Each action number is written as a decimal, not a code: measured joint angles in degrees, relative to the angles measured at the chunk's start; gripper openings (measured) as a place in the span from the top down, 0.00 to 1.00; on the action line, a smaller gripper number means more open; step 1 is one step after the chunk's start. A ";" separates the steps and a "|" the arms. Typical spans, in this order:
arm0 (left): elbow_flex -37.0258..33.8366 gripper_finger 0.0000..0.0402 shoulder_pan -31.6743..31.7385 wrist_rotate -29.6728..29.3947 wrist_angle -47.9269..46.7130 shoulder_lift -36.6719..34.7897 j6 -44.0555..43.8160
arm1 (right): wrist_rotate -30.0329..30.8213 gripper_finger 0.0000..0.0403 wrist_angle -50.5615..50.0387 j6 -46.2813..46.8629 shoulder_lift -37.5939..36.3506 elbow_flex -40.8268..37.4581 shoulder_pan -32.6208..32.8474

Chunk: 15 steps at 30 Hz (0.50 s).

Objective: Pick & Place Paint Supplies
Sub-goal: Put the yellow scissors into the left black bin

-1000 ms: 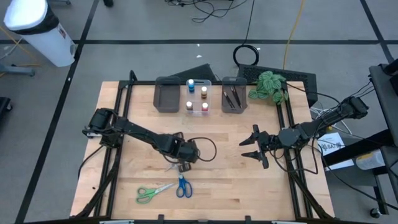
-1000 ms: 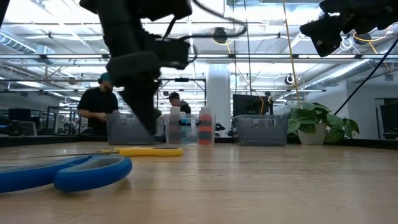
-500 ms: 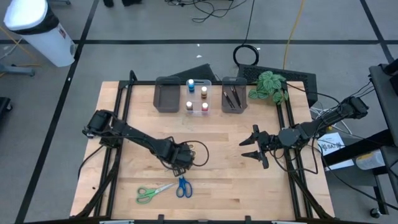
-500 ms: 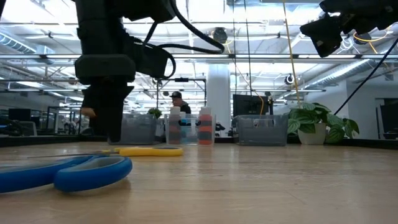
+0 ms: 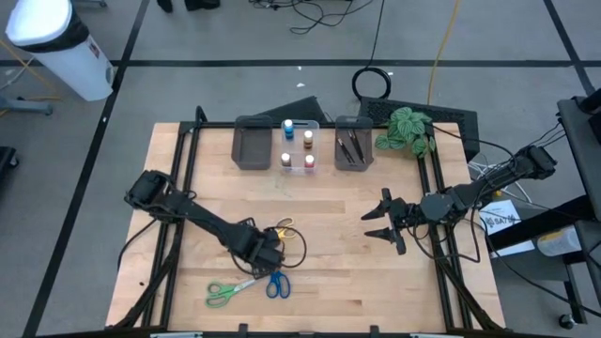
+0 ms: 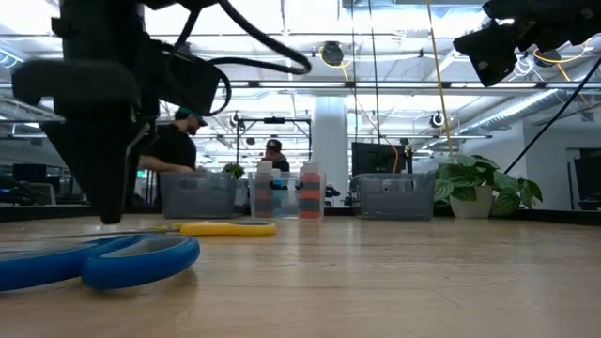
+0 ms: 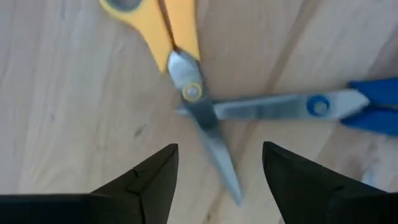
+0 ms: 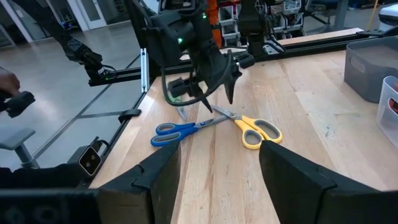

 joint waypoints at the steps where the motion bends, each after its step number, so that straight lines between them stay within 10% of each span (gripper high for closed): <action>1: -0.46 0.41 -0.05 -0.71 0.03 0.04 -0.64 | 0.01 0.50 0.01 0.04 0.00 0.00 0.00; 15: -10.68 0.55 1.45 -1.67 13.01 -0.47 -1.19 | 0.11 0.50 0.04 0.73 0.02 0.00 0.00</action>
